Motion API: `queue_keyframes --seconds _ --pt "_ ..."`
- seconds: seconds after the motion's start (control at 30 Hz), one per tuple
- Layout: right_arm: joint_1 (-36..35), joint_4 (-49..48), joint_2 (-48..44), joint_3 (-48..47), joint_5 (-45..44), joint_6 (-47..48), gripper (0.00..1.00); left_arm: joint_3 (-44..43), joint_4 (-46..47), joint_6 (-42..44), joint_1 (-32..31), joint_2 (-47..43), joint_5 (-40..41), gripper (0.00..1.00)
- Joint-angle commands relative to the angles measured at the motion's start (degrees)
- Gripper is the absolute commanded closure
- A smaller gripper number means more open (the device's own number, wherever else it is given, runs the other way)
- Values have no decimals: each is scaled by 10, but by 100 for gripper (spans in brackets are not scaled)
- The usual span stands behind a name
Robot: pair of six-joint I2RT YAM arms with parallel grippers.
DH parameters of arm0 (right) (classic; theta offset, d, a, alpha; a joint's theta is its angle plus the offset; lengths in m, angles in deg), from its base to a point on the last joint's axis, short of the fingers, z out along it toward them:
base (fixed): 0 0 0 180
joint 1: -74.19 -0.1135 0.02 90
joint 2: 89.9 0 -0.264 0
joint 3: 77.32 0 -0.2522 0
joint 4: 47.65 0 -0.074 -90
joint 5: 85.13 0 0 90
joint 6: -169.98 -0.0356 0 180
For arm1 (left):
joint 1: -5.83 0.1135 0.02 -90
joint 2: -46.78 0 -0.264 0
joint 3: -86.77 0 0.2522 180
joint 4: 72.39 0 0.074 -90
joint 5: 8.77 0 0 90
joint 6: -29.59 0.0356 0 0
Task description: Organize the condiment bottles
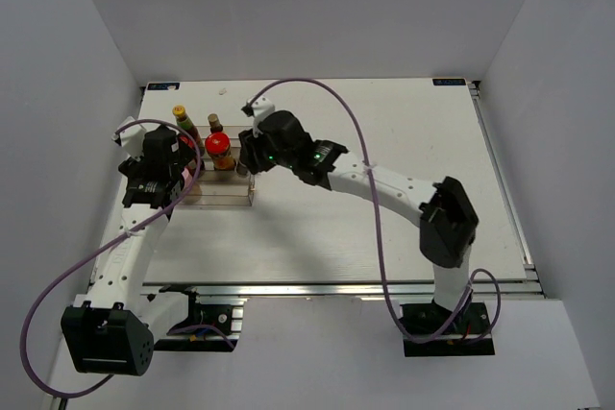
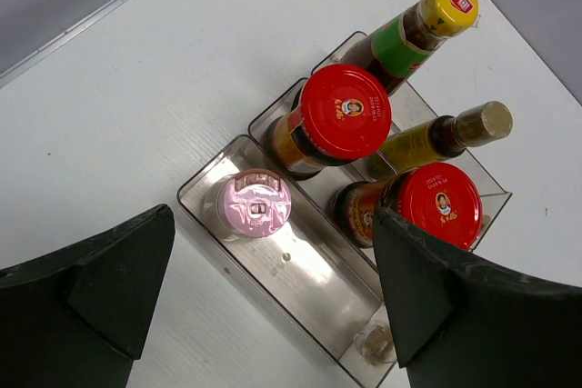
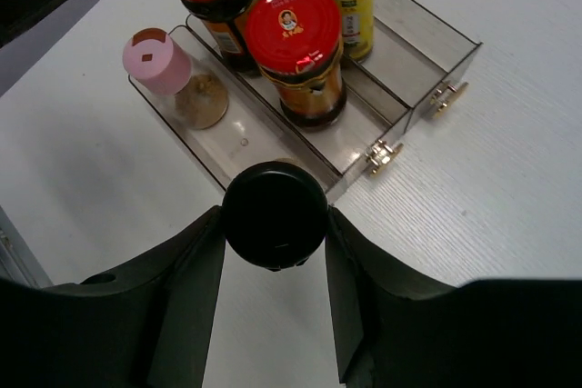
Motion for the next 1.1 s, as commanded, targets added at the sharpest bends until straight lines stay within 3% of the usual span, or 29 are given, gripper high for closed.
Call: queue_keyframes --seconds 0.0,0.57,1.07 --pt "-12 5 37 -92 1 22 78 6 7 -1 4 -14 15 2" --pt "-39 69 194 -257 -3 30 78 7 10 1 4 -13 11 2" --pt "-52 76 300 -336 -38 53 74 11 13 2 5 -15 8 2"
